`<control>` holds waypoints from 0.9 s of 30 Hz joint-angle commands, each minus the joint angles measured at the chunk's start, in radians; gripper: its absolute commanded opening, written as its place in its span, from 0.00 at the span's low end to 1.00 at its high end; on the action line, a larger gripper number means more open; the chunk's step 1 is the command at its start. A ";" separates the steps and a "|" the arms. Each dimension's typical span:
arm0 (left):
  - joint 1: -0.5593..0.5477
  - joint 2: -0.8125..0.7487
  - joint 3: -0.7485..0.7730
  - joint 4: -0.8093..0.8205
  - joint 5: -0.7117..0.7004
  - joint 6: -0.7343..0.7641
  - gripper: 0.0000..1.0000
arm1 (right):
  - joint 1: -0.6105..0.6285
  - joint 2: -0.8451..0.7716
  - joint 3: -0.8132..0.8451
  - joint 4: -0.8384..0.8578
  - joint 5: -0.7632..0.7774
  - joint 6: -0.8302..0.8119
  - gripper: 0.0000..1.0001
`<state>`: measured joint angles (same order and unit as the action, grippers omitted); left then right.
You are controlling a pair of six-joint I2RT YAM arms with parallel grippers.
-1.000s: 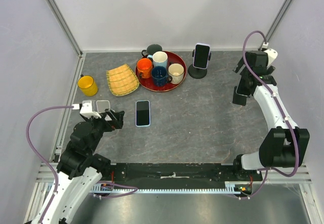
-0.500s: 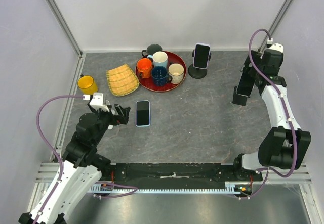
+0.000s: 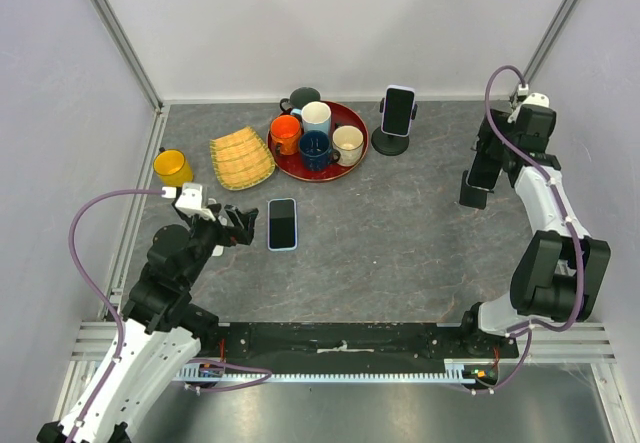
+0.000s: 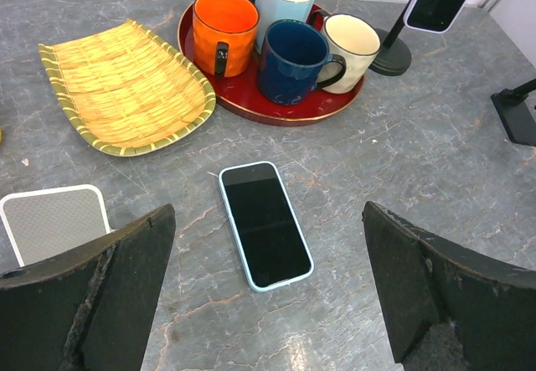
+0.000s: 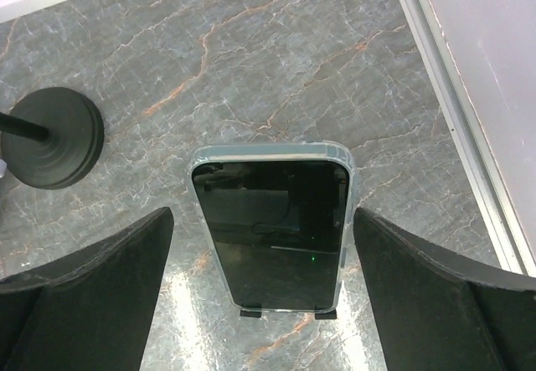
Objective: Remove the phone from the phone stand
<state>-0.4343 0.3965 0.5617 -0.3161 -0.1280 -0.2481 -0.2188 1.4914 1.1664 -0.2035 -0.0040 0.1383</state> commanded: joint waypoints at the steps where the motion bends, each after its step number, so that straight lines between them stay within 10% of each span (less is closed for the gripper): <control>1: -0.001 -0.002 -0.011 0.058 0.007 -0.005 1.00 | -0.005 0.020 -0.034 0.081 -0.016 -0.034 0.94; 27: 0.005 0.064 0.003 0.048 -0.028 -0.008 0.99 | -0.005 0.089 -0.065 0.156 0.027 -0.040 0.85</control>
<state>-0.4335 0.4519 0.5522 -0.3038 -0.1329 -0.2485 -0.2199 1.5723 1.1183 -0.1070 0.0071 0.1001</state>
